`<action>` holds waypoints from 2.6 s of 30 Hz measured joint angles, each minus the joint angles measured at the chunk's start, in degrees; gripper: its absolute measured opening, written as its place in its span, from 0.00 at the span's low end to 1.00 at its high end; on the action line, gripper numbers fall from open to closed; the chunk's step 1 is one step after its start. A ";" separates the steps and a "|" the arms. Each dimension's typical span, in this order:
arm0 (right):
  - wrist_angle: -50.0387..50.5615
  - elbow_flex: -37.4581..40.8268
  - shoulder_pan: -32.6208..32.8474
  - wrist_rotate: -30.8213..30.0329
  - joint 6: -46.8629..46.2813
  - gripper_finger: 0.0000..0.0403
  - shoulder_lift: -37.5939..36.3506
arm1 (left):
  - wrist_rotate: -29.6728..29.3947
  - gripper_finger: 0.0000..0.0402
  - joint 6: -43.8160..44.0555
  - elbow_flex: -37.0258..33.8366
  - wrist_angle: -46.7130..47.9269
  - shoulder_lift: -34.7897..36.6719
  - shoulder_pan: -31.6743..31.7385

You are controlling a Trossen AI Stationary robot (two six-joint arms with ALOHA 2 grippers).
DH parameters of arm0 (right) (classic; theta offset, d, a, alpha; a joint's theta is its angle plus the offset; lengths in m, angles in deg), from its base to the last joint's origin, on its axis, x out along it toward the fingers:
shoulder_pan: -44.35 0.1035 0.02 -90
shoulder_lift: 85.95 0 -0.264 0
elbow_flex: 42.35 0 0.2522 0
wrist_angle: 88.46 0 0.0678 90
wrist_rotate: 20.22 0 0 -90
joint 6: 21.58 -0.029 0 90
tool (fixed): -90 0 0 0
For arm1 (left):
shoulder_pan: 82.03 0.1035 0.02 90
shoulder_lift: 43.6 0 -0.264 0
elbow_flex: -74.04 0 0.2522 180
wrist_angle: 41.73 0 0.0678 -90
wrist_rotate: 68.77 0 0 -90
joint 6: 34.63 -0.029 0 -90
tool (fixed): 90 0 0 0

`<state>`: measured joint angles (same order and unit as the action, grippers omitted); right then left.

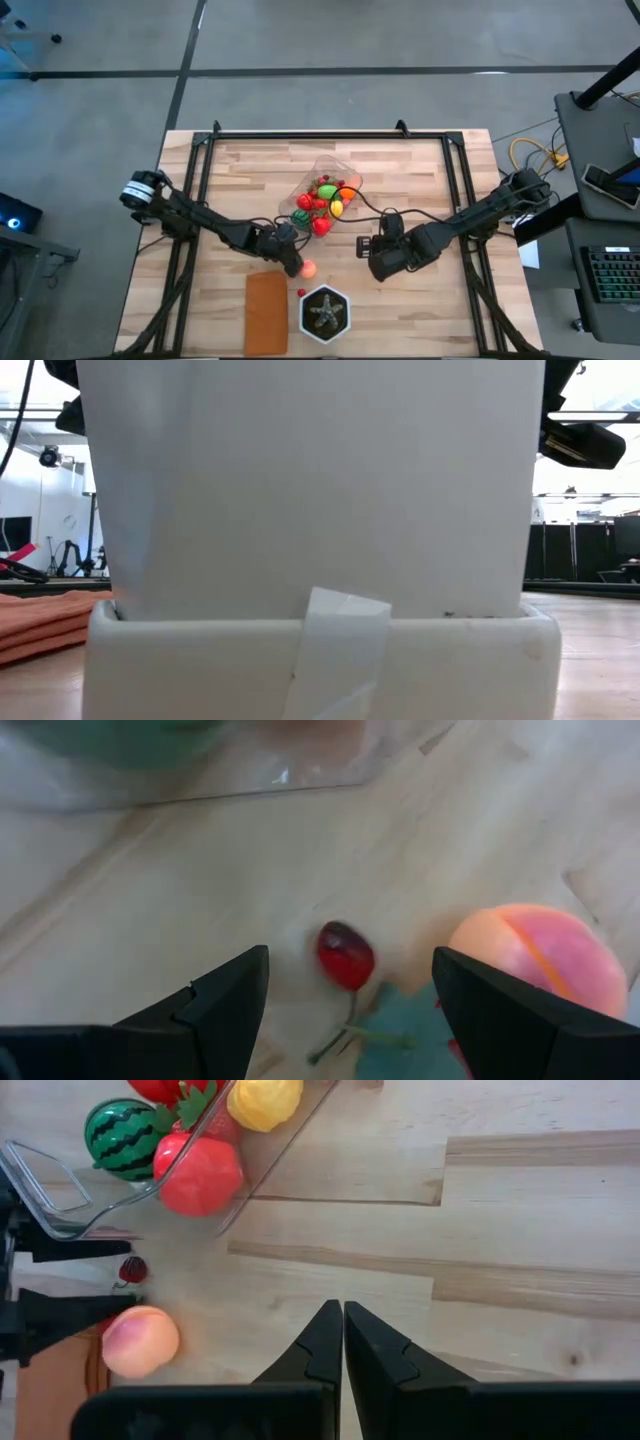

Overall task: Pick and placing Produce into tupperware
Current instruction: Put the red cherry into the transparent bin, then put the pink peach into the transparent bin

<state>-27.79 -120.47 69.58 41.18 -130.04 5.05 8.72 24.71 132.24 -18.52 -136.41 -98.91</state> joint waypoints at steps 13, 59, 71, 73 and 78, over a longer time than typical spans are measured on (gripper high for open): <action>0.90 0.04 0.00 0.00 -1.04 0.02 0.00 | -1.29 0.48 -2.96 5.62 7.80 -3.89 0.00; 4.14 0.31 -0.34 -2.11 -3.96 0.03 0.02 | 12.74 0.18 -48.75 6.24 2.87 18.87 26.98; -0.75 0.22 -0.39 -0.79 0.91 0.37 0.07 | 20.16 0.60 -47.93 6.54 2.10 14.43 29.16; -1.47 0.20 -0.42 0.81 2.02 0.42 0.07 | 20.98 0.63 -47.68 5.88 5.69 16.34 28.95; -0.41 0.44 -0.39 4.91 2.00 0.48 0.07 | 21.20 0.64 -45.61 3.13 7.74 25.46 27.76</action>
<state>-28.21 -120.03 69.19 46.08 -128.04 5.11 29.92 -20.90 135.37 -10.78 -110.95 -71.15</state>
